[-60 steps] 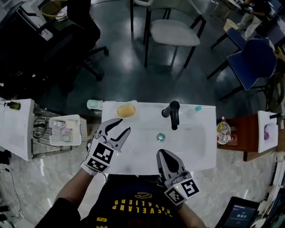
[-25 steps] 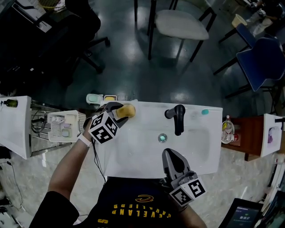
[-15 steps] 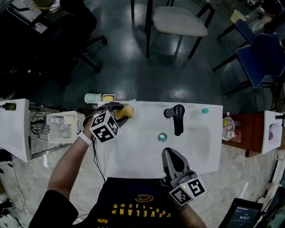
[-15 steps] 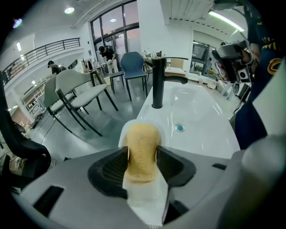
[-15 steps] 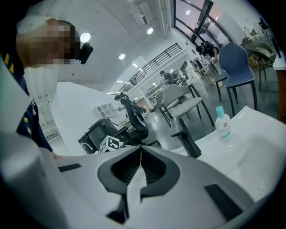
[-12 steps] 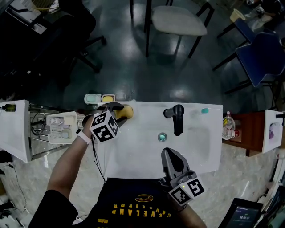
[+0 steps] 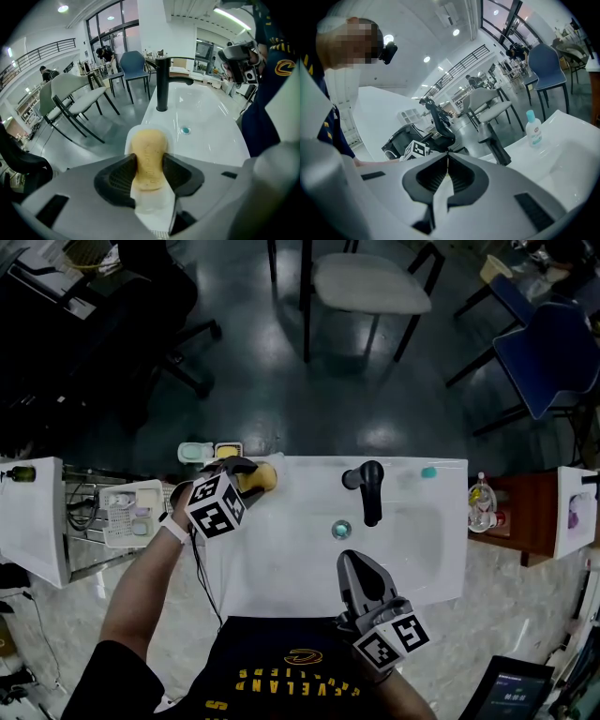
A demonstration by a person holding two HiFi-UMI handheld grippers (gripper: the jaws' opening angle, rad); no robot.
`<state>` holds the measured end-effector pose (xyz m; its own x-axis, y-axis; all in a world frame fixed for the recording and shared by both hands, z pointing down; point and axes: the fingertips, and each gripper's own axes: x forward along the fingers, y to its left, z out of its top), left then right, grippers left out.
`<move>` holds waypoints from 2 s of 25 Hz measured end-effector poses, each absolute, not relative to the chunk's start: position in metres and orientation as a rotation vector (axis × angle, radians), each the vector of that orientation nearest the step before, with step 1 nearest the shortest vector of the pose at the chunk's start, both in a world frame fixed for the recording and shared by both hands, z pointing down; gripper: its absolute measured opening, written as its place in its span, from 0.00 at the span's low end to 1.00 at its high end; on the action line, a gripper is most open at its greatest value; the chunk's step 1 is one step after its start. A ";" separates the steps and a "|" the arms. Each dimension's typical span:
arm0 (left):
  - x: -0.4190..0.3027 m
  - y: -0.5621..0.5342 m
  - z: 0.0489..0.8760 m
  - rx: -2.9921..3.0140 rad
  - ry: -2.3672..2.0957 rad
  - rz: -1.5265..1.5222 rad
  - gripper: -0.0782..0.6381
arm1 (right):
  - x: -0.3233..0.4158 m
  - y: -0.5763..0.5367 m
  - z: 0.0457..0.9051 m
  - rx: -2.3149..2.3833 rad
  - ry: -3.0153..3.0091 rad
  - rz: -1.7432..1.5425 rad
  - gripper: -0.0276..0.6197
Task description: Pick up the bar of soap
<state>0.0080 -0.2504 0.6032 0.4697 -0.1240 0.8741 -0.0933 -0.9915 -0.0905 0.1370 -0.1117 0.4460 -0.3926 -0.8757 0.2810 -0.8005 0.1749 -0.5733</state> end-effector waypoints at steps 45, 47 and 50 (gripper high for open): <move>0.016 -0.161 0.388 -3.329 0.665 -0.446 0.37 | 0.124 -0.089 0.400 -1.577 2.423 -0.861 0.07; 0.021 -0.151 0.379 -3.336 0.673 -0.396 0.37 | 0.125 -0.089 0.397 -1.570 2.427 -0.846 0.07; 0.030 -0.138 0.366 -3.340 0.652 -0.329 0.37 | 0.127 -0.089 0.395 -1.566 2.429 -0.829 0.07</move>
